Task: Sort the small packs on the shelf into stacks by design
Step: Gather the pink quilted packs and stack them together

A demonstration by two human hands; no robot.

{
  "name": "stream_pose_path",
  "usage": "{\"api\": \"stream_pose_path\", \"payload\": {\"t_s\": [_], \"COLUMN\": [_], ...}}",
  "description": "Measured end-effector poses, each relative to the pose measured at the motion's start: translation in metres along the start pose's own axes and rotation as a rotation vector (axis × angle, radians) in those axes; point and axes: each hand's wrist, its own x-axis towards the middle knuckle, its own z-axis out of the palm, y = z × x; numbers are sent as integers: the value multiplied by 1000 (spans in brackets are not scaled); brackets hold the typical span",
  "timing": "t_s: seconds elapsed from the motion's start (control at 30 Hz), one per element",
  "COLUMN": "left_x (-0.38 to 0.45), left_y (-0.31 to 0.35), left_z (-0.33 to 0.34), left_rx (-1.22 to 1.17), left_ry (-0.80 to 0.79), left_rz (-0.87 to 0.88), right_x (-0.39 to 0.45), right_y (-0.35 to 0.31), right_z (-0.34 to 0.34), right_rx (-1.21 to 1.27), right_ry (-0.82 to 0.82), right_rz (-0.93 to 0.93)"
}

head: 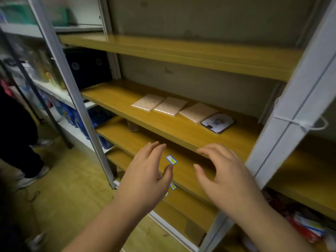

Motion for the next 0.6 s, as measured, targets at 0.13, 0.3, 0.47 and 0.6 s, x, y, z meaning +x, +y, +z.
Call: {"api": "stream_pose_path", "payload": {"t_s": [0.13,0.3,0.47,0.6], "left_x": [33,89,146,188], "left_y": [-31,-67,-91,-121], "left_z": [1,-8,-10,2], "left_rx": [51,120,31,-94], "left_ry": [-19,-35,-48,-121], "left_rz": [-15,-29,-39,-87], "right_x": [43,102,154,182], "right_y": [-1,-5,-11,-8], "right_z": [33,64,82,98], "right_rx": [106,122,127,91], "right_ry": [-26,-23,-15,13], "right_rz": [10,10,-2,51]}}
